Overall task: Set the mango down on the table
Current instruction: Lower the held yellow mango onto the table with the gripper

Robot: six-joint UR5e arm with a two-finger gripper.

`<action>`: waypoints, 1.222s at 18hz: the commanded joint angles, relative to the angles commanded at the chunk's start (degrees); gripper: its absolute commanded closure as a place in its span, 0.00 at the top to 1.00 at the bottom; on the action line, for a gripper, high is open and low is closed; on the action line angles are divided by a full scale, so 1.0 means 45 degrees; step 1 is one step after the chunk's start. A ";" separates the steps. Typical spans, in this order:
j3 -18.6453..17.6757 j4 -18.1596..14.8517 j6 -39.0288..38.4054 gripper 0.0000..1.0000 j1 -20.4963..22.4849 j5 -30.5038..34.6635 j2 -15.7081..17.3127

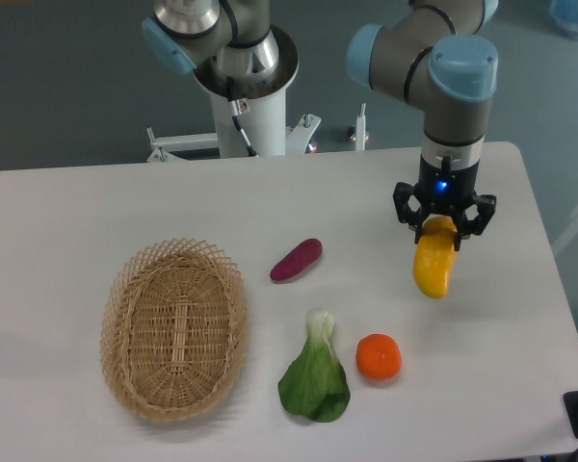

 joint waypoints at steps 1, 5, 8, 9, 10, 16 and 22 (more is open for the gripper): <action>-0.0039 0.0058 0.0059 0.59 0.0019 0.0020 0.0000; -0.0059 0.0078 0.0274 0.58 0.0058 0.0039 -0.0020; -0.0078 0.0078 0.0604 0.58 0.0215 0.0039 -0.0058; -0.0059 0.0117 0.0761 0.58 0.0254 0.0039 -0.0117; -0.0059 0.0175 0.0956 0.58 0.0312 0.0039 -0.0175; -0.0079 0.0215 0.3099 0.57 0.0974 0.0098 -0.0643; -0.0838 0.0215 0.5604 0.58 0.1679 0.0137 -0.1055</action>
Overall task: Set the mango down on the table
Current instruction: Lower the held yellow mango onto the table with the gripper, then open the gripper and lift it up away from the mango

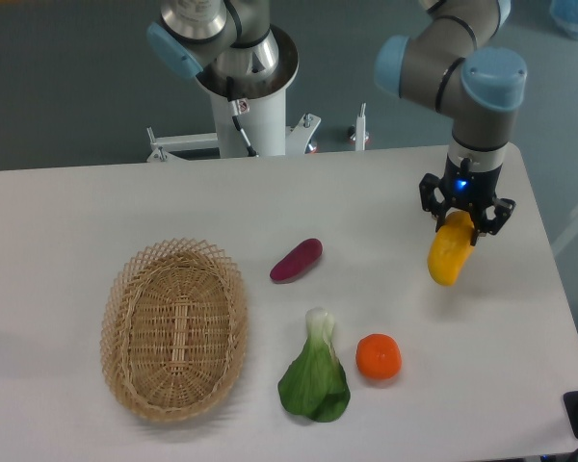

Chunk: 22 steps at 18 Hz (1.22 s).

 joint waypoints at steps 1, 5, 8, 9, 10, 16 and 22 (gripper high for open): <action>-0.0214 0.0039 0.0312 0.58 0.0078 0.0020 -0.0039; -0.0604 0.0098 0.0490 0.58 0.0117 -0.0019 -0.0156; -0.0939 0.0195 0.0374 0.58 0.0235 -0.0039 -0.0156; -0.0959 0.0195 0.0316 0.59 0.0215 -0.0039 -0.0176; -0.0959 0.0195 0.0373 0.59 0.0215 -0.0020 -0.0215; -0.0920 0.0292 0.0354 0.80 0.0196 -0.0039 -0.0235; -0.0530 0.0273 0.0354 1.00 0.0235 -0.0078 -0.0137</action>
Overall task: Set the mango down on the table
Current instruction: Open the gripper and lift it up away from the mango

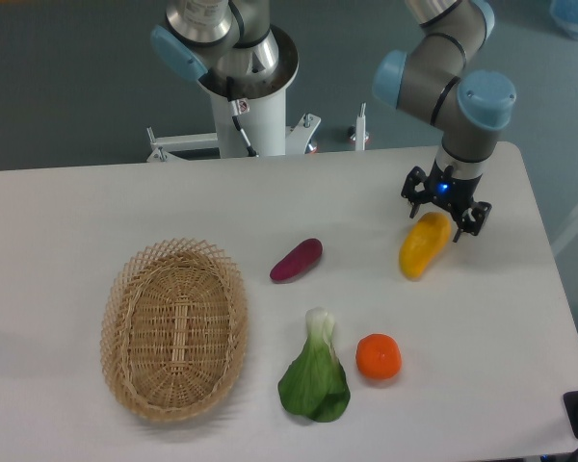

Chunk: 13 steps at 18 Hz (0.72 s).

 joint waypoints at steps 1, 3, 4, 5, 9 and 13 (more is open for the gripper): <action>0.0097 -0.0019 0.0000 1.00 0.0019 -0.0019 0.0039; 0.0389 -0.0097 0.0000 1.00 0.0039 0.0019 0.0098; 0.0507 -0.0175 0.0000 1.00 0.0039 0.0097 0.0117; 0.0528 -0.0195 0.0000 1.00 0.0020 0.0098 0.0117; 0.0723 -0.0254 0.0000 1.00 0.0039 0.0098 0.0176; 0.0782 -0.0273 0.0000 1.00 0.0059 0.0078 0.0196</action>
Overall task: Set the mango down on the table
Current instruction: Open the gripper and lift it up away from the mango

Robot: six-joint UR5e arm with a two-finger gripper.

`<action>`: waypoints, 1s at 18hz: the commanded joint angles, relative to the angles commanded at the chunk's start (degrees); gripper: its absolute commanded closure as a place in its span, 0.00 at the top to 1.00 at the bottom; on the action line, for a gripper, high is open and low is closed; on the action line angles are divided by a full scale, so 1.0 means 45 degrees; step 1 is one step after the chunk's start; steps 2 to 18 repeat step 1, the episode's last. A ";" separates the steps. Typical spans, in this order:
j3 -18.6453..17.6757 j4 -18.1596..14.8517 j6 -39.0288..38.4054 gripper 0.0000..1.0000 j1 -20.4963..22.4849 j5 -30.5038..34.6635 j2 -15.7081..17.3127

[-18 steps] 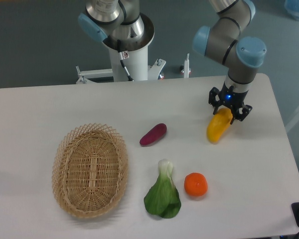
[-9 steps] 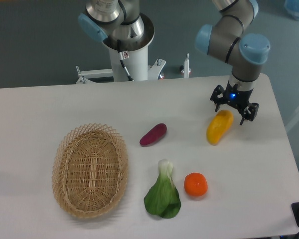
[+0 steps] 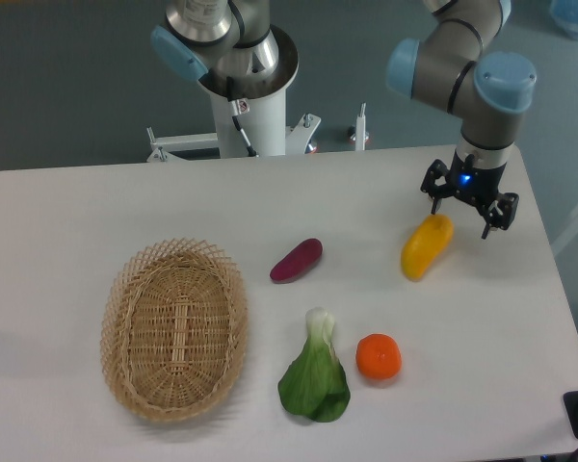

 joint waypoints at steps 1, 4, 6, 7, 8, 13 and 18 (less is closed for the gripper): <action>0.0000 0.0000 0.0000 1.00 0.0000 0.0000 0.0000; 0.0000 0.0000 0.0000 1.00 0.0000 0.0000 0.0000; 0.0000 0.0000 0.0000 1.00 0.0000 0.0000 0.0000; 0.0000 0.0000 0.0000 1.00 0.0000 0.0000 0.0000; 0.0000 0.0000 0.0000 1.00 0.0000 0.0000 0.0000; 0.0000 0.0000 0.0000 1.00 0.0000 0.0000 0.0000; 0.0000 0.0000 0.0000 1.00 0.0000 0.0000 0.0000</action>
